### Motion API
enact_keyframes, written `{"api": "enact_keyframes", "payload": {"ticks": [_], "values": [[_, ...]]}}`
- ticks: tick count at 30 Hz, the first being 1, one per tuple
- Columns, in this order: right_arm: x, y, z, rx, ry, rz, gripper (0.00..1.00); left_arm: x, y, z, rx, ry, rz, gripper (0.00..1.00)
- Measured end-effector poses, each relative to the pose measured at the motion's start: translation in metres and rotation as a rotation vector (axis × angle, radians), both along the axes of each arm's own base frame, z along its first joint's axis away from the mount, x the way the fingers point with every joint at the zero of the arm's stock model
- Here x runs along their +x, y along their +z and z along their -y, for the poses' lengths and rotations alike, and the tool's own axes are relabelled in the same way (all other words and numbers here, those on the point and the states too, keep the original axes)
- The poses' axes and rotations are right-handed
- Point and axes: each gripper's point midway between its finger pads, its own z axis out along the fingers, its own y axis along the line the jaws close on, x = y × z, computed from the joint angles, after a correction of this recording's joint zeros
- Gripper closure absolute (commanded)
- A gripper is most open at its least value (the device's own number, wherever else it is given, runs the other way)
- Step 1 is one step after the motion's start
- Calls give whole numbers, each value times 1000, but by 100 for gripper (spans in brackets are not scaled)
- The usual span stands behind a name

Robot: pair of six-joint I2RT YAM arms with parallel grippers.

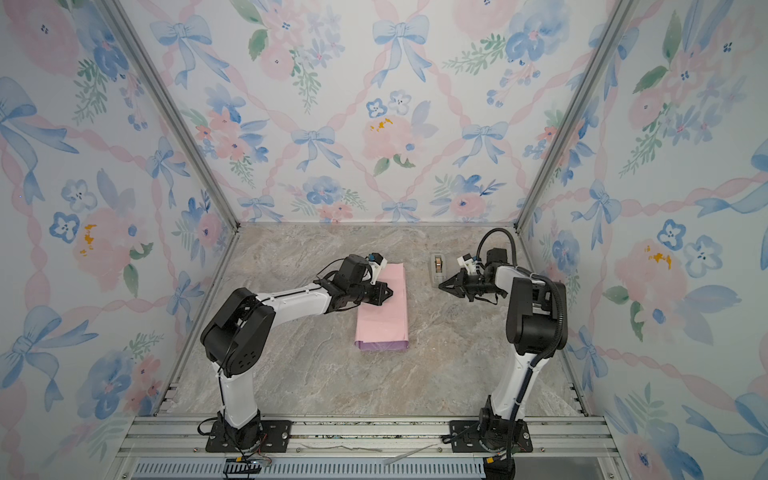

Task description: Wrap the gift box in paper

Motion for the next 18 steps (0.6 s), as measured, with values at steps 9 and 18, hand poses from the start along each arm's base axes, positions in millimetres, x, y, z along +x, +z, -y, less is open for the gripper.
{"api": "enact_keyframes", "payload": {"ticks": [9,18], "values": [[4,-6,3,-22,-25,3,100,-1,0,1,0,-2,0,100],[4,-29,6,-47,-38,-49,100,-1,0,1,1,-2,-2,100]]}}
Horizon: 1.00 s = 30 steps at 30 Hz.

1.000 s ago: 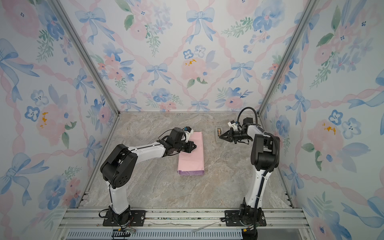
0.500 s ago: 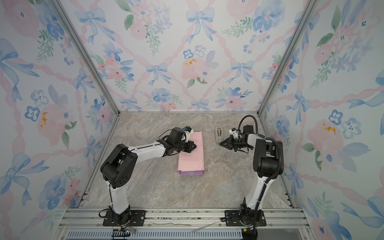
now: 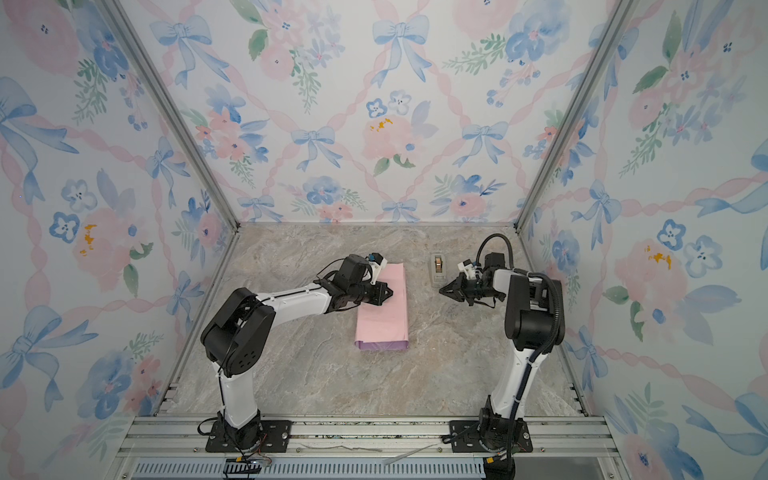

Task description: Wrap the gift box in paper

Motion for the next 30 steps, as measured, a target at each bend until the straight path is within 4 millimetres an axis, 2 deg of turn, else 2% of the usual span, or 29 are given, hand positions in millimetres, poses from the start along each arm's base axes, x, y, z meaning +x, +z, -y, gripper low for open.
{"api": "enact_keyframes", "payload": {"ticks": [15,30], "values": [[11,-16,11,-72,-52,-22,100,0,0,0,1,0,-1,100],[19,-21,22,-141,-107,-37,100,0,0,0,1,0,-1,100]]}}
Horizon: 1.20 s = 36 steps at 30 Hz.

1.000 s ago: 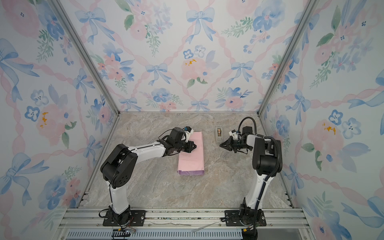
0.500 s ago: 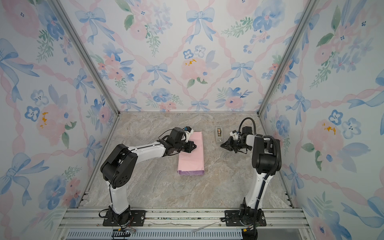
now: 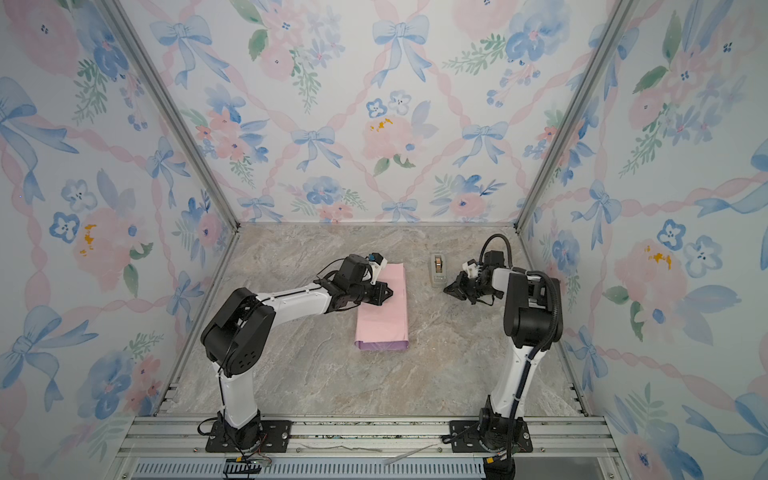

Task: Wrap the gift box in paper
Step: 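Carry the tape strip with the right gripper to the seam beside the left gripper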

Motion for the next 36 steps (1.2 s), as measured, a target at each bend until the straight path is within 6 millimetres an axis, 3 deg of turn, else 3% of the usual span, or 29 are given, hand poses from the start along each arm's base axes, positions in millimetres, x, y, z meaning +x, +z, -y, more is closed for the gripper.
{"api": "enact_keyframes", "payload": {"ticks": [14,21,24,29,33,36], "values": [[-4,-6,9,-67,-23,-49,100,0,0,0,0,0,0,100],[-8,1,10,-108,-7,-25,100,0,0,1,0,-1,0,100],[-15,24,9,-121,19,34,100,0,0,1,0,-2,0,100],[-22,98,-13,-127,150,255,100,-1,0,1,0,-2,0,100],[-36,143,-58,-120,362,401,100,-1,0,1,0,-2,0,100],[-51,156,-92,-102,511,457,100,-1,0,1,0,-2,1,100]]}}
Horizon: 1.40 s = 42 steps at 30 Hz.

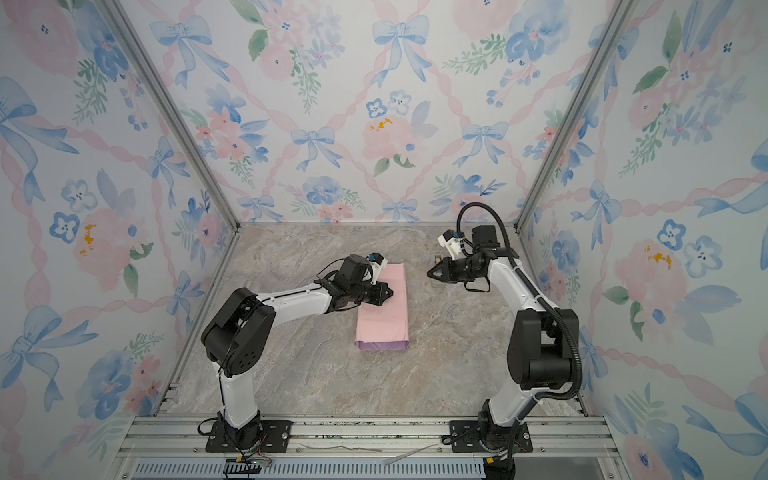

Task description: Wrap the gift box in paper

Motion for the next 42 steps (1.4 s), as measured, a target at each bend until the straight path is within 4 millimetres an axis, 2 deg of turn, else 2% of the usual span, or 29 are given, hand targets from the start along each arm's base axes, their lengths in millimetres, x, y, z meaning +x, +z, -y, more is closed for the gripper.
{"api": "enact_keyframes", "payload": {"ticks": [3,6,11,19,22,32,42], "values": [[-17,6,-28,-3,127,13,100,0,0,0,0,0,0,100],[-22,9,-48,-3,221,22,100,0,0,0,0,-1,0,100],[-20,-3,-65,-7,320,-18,100,0,0,0,0,0,0,100],[-21,-41,-64,-51,369,-160,100,0,0,0,0,-1,0,100],[-23,-49,-62,-67,381,-201,100,0,0,0,0,-1,0,100],[-24,-69,-58,-108,439,-308,100,0,0,0,0,-1,1,100],[-22,-76,-52,-160,472,-361,100,0,0,0,0,-1,1,100]]}}
